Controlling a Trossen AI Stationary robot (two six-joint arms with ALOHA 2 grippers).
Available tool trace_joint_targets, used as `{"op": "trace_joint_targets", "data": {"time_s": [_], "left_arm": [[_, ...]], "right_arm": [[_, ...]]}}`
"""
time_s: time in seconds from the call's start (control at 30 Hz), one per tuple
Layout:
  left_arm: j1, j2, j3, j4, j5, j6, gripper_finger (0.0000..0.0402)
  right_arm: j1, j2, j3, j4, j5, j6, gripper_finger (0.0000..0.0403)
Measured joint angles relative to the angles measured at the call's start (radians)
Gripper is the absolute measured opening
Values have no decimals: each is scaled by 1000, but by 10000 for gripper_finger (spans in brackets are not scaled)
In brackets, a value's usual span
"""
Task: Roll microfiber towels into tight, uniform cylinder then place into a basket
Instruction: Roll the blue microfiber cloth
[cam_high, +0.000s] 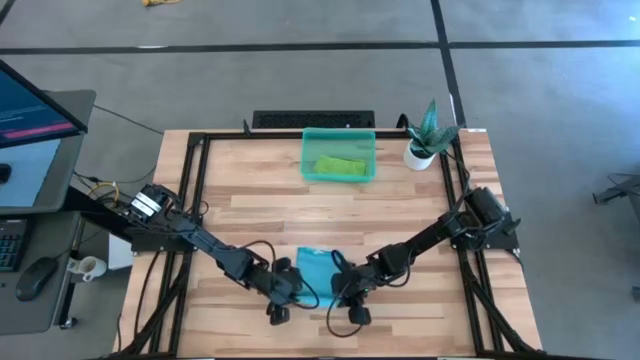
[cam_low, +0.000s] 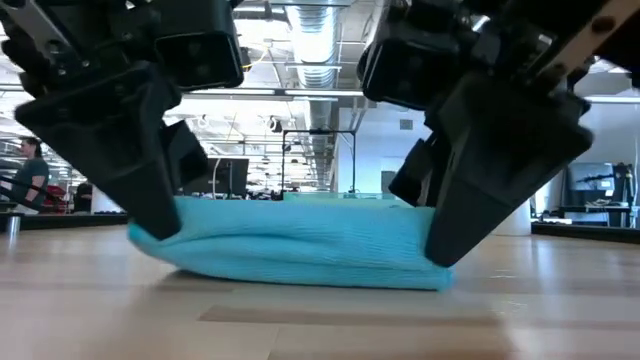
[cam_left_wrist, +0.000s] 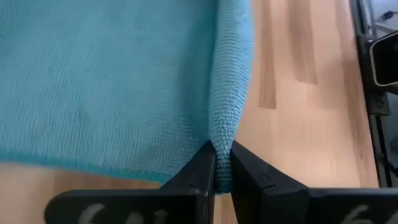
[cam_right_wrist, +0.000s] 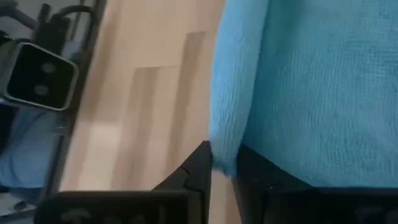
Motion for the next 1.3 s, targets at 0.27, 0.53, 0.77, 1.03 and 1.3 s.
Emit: {"op": "trace_joint_targets", "data": {"time_s": [0.27,0.53,0.77,1.03,1.3], "left_arm": [[-4,0,20,-83,1,-125,23],[-4,0,20,-88,-30,-133,22],[20,0,21,-23,-51,-134,23],[31,0,21,-8,-154,-216,23],[31,0,21,-10,-159,-218,23]], "right_arm": [[9,0,16,-8,-19,15,74],[1,-10,20,-41,-8,28,74],[71,-92,65,-177,120,-2,74],[163,-95,65,-63,320,-105,74],[134,-21,65,-40,323,-107,74]]}}
